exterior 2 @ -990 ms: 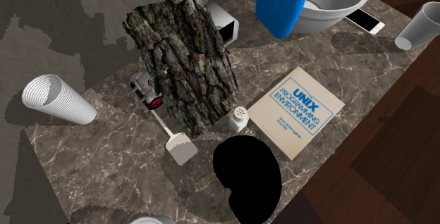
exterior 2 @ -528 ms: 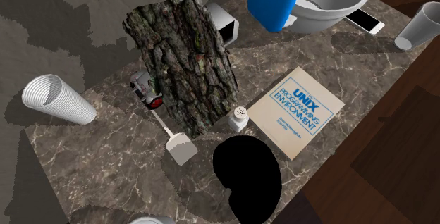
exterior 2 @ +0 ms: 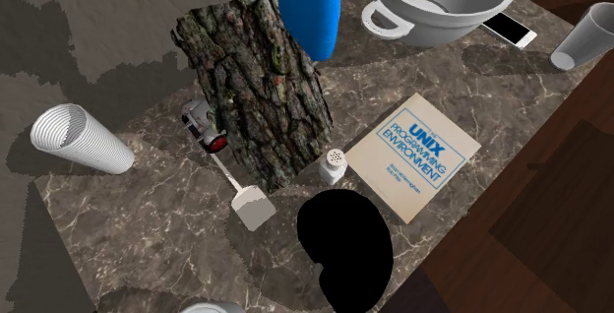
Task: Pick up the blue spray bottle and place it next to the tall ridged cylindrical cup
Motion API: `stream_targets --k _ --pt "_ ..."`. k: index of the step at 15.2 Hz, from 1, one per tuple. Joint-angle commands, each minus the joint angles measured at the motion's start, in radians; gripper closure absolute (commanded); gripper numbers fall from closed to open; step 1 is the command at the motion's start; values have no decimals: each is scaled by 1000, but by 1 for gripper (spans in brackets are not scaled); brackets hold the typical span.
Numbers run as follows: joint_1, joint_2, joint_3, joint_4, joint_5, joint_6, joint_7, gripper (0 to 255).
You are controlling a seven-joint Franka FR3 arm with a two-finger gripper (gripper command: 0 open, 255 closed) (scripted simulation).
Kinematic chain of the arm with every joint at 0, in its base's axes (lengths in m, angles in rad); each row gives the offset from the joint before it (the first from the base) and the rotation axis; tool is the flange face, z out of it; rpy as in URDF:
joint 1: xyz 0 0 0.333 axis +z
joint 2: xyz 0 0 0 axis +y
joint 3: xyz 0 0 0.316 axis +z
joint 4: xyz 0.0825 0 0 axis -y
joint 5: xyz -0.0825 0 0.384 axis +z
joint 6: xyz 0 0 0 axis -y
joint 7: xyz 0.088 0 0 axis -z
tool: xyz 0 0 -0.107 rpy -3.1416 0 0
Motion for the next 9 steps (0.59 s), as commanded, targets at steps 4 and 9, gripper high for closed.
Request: stream_targets --k 4,9 --pt "70 -64 66 -47 -22 -15 134 255" --pt "130 -79 129 -35 -25 -42 257 255"
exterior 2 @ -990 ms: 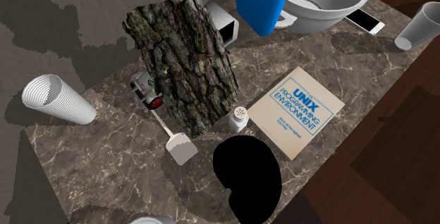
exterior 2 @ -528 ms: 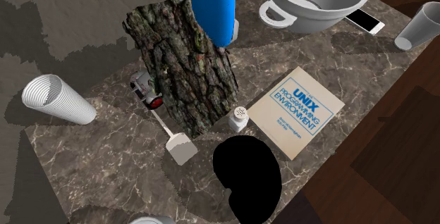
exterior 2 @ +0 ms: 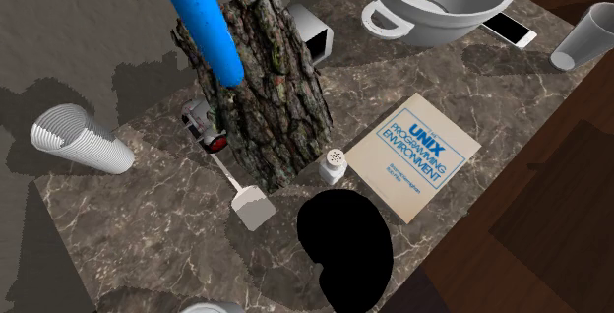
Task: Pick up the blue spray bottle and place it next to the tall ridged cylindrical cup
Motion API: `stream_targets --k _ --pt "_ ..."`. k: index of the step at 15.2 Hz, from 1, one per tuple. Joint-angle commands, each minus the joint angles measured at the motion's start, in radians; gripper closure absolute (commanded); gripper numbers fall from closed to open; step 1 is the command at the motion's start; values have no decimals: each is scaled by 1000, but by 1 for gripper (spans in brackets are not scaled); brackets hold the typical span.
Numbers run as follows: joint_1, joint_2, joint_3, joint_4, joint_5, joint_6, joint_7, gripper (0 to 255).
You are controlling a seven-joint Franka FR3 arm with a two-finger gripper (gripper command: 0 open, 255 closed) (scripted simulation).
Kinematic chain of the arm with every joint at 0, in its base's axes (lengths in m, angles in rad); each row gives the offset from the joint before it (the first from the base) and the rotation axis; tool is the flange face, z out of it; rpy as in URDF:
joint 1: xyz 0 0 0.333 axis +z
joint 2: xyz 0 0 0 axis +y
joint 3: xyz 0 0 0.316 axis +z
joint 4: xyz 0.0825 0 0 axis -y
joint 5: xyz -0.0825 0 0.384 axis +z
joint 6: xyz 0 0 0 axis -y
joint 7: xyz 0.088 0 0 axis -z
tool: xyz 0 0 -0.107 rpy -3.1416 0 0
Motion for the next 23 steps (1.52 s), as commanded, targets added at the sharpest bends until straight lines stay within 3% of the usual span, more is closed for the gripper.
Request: stream_targets --k 1,8,15,20,23 --pt "24 -10 26 -5 -2 -5 51 255" --pt "106 28 111 82 2 -56 218 255" --pt "192 131 189 257 1 -130 381 255" --pt "264 265 236 477 -11 -218 494 255" --pt "319 410 258 722 -27 -319 558 255"
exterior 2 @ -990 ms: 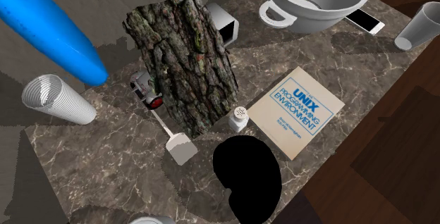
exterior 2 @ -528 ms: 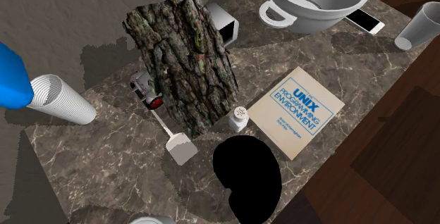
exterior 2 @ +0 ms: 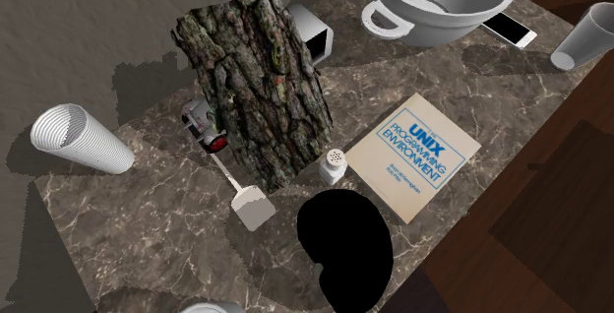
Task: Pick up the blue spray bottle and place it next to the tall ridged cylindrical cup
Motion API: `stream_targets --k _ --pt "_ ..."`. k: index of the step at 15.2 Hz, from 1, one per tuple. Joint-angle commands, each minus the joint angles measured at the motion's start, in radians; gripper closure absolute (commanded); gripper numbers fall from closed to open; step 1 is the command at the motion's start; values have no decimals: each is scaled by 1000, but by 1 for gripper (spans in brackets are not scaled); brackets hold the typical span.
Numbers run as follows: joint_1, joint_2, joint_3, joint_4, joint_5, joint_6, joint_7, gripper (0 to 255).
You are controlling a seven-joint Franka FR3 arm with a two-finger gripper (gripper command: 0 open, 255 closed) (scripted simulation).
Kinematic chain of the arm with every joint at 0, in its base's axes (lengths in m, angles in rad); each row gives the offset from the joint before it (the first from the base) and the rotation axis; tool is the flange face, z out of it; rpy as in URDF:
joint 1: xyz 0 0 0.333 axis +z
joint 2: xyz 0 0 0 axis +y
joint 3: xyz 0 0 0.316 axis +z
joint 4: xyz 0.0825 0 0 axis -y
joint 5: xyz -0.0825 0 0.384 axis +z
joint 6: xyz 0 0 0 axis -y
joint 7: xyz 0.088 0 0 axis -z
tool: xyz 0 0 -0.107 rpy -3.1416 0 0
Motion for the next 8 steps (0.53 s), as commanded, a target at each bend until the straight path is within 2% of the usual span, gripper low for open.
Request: stream_targets --k 1,4,8 --pt "32 87 9 158 -9 -73 34 255" --pt "24 -15 10 -57 -2 40 36 255" --pt "19 -87 9 -227 4 139 36 255"
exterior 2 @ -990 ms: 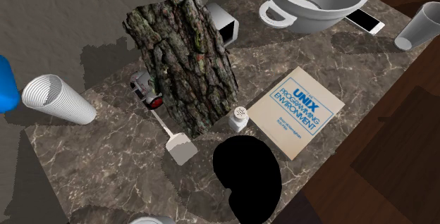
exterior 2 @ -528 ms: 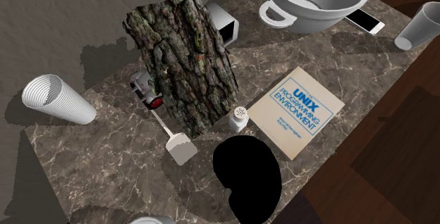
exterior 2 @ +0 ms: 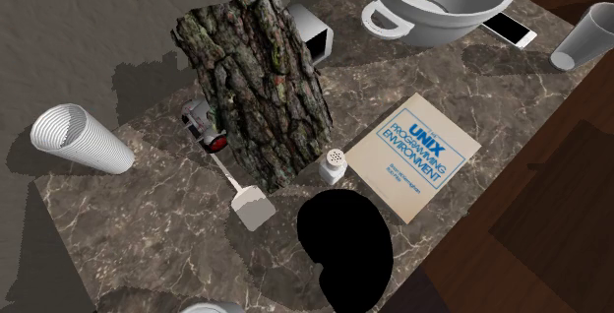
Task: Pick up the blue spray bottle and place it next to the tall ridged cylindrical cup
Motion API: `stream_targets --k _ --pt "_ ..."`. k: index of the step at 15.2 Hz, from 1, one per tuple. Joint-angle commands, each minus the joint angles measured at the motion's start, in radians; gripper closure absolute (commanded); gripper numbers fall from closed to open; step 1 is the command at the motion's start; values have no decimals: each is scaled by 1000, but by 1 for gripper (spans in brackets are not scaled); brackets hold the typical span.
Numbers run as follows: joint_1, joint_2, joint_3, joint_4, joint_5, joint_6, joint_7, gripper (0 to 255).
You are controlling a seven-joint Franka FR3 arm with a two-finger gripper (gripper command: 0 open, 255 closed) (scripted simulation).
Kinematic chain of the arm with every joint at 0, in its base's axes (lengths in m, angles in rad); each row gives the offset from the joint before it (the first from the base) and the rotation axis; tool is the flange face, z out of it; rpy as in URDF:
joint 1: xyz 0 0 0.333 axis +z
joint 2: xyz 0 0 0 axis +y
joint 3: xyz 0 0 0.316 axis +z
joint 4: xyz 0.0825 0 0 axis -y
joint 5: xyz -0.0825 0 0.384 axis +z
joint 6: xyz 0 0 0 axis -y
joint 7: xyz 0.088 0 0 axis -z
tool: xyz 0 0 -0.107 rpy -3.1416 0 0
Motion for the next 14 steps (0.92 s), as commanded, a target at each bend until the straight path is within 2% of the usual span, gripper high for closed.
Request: stream_targets --k 1,14 --pt "-2 -30 0 -78 2 49 1 255" --pt "-8 -136 -2 -411 9 276 1 255"
